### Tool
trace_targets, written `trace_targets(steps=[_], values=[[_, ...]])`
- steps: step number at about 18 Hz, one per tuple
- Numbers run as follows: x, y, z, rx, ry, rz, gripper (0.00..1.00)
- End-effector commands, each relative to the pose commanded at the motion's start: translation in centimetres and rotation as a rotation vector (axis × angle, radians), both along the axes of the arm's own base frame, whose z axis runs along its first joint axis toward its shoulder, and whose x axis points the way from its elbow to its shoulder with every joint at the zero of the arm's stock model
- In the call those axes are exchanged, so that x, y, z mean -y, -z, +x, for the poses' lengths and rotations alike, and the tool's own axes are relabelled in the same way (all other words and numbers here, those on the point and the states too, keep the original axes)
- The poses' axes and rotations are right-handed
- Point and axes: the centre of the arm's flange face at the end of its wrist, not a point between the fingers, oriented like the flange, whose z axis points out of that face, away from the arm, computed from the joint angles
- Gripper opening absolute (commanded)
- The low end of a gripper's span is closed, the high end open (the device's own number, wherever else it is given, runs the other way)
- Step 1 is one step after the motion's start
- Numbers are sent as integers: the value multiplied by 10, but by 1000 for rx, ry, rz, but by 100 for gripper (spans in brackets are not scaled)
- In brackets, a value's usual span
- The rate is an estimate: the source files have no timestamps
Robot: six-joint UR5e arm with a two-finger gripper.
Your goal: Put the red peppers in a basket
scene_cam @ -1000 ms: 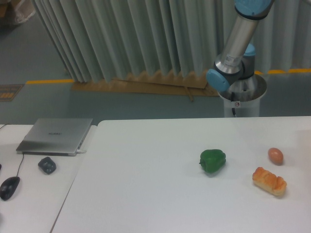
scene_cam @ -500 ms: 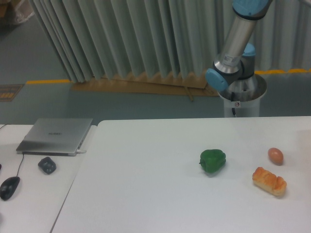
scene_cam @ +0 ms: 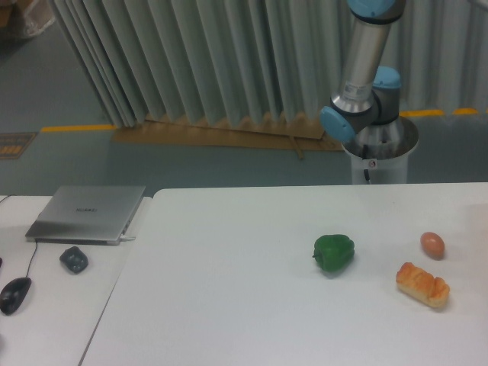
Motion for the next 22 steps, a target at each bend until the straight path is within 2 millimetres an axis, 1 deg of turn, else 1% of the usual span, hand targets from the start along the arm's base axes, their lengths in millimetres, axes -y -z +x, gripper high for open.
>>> trace_targets(steps=[2,3,4,6,7,8,9,10,11,13,14,16,21,22], values=[[-25,-8,9,-17,40,-2,100],[-31,-10,10,-27,50,-20,100],[-42,-11,15,-38,72,-49,100],[-71,-17,29,-77,128,-125,100],[-74,-17,29,-77,133,-130,100],[-84,-15,33,-81,153,-136,100],[-87,-15,36,-83,159,-148,100],[-93,-8,39,-74,176,-164,100],[-94,0,38,-65,181,-167,100],[-105,8,44,-55,205,-174,100],[-108,13,45,-46,211,-191,100],[-115,17,50,-43,226,-201,100],[-117,25,60,-9,238,-207,100],[-116,32,65,4,241,-207,100]])
